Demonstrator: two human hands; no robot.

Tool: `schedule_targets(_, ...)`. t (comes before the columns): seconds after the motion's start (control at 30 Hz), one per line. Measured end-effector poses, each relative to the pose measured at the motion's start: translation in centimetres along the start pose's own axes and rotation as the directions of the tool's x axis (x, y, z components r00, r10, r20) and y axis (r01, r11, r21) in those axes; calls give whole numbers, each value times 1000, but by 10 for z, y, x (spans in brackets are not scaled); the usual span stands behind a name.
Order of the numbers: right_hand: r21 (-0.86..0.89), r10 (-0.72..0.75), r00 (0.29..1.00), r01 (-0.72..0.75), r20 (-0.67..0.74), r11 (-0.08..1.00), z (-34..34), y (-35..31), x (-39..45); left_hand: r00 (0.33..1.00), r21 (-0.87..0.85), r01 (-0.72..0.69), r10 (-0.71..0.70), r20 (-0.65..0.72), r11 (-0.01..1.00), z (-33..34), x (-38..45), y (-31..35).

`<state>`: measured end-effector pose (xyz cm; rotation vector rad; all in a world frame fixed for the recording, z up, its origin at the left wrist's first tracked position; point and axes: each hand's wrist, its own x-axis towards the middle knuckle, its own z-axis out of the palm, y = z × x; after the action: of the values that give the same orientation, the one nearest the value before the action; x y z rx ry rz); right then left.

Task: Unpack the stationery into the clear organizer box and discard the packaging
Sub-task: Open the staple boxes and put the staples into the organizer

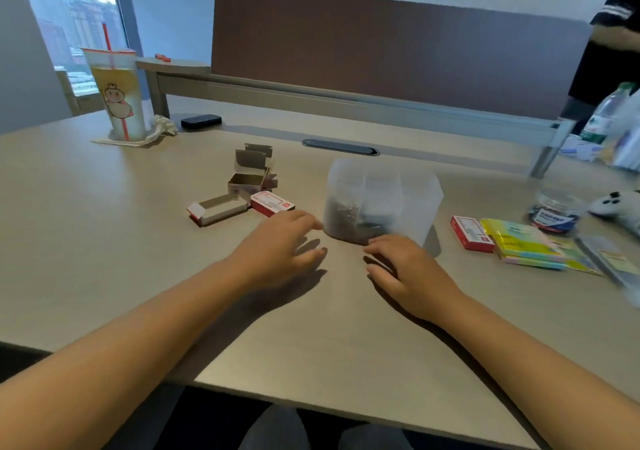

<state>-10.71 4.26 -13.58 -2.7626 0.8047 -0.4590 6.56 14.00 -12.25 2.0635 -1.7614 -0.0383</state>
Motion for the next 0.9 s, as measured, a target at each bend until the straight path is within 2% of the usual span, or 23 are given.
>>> schedule_targets(0.13,-12,181,980,-182,-86,983,-21,49,-34,977,61,-170,160,142,984,29,19,45)
schedule_targets(0.27,-71,323,927,-341,-189,937,-34,82,-46,959,73,-238,222,177,969,48,33,70)
schedule_targets(0.43,-259,317,928,-360,-195,896,-37,96,-33,957,78,-255,240,160,964,52,36,69)
schedule_targets(0.53,-313,313,934,-353,-172,882,-36,98,-26,958,74,-257,243,155,964,52,35,68)
schedule_targets(0.7,-176,313,917,-361,-249,916,-36,91,-36,960,60,-245,233,155,968,51,34,68)
schedule_targets(0.9,39,370,894,-372,-254,927,-37,85,-44,963,42,-230,221,156,972,51,34,69)
